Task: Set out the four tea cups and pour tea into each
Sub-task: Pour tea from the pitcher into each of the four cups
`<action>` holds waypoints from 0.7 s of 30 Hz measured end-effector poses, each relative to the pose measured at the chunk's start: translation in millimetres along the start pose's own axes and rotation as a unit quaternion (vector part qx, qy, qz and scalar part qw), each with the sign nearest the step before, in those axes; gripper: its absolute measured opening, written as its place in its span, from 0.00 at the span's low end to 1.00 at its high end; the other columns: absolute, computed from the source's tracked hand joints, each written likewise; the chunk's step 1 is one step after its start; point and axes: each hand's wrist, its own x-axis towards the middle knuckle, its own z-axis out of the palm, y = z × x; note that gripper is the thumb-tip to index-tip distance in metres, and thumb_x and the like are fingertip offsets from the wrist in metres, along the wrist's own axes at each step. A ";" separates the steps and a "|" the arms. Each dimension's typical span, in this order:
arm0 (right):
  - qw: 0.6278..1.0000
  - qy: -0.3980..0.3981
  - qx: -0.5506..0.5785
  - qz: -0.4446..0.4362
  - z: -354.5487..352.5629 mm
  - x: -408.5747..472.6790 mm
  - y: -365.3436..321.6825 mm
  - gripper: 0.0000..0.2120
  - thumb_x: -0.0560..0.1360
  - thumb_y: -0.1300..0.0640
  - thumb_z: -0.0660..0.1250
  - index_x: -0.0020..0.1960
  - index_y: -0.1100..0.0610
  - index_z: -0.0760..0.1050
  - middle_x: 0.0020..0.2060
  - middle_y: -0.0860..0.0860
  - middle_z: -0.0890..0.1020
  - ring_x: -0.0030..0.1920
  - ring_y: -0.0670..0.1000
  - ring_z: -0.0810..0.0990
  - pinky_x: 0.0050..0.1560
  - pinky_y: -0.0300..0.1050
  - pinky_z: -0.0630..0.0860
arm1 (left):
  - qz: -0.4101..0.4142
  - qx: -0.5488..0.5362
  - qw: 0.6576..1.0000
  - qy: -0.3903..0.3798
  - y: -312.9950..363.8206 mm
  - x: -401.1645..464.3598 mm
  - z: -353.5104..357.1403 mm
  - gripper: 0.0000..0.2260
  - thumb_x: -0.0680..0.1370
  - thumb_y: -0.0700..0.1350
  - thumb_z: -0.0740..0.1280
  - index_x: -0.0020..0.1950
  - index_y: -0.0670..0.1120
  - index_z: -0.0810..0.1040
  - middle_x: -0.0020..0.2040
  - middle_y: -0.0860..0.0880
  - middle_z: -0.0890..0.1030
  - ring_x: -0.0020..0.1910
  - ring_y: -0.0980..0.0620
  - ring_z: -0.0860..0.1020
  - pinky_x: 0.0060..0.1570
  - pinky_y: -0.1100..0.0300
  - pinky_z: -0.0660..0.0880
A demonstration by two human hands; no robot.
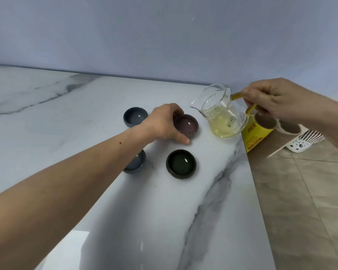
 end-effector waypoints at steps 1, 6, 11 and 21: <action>1.000 -0.006 -0.013 -0.005 -1.2 1.0 -1.7 0.20 0.76 0.40 0.58 0.34 0.52 0.73 0.23 0.45 0.75 0.23 0.41 0.70 0.30 0.41 0.65 | -0.003 -0.008 1.000 0.000 -0.7 0.2 -0.5 0.37 0.56 0.51 0.83 0.63 0.50 0.74 0.56 0.53 0.78 0.56 0.52 0.77 0.57 0.57 0.75; 0.998 -0.033 -0.053 -0.013 -9.7 6.7 -10.0 0.20 0.76 0.41 0.58 0.34 0.53 0.74 0.28 0.50 0.75 0.29 0.48 0.70 0.34 0.46 0.68 | -0.004 -0.028 1.000 0.002 -4.4 1.2 0.8 0.34 0.56 0.49 0.83 0.60 0.51 0.76 0.55 0.53 0.79 0.54 0.52 0.77 0.55 0.58 0.76; 0.993 -0.067 -0.092 -0.028 -18.1 11.2 -15.9 0.23 0.68 0.34 0.56 0.35 0.53 0.74 0.28 0.51 0.75 0.31 0.50 0.71 0.34 0.47 0.69 | -0.007 -0.055 0.998 0.017 -4.2 0.6 3.0 0.33 0.55 0.49 0.83 0.58 0.51 0.77 0.53 0.52 0.80 0.51 0.51 0.79 0.52 0.58 0.77; 0.982 -0.095 -0.162 -0.031 -18.5 12.9 -27.7 0.18 0.76 0.41 0.57 0.38 0.53 0.76 0.31 0.52 0.77 0.34 0.51 0.73 0.34 0.46 0.69 | -0.005 -0.111 0.994 0.014 -8.6 -9.5 5.8 0.32 0.58 0.43 0.83 0.60 0.48 0.76 0.55 0.50 0.81 0.54 0.51 0.78 0.53 0.59 0.75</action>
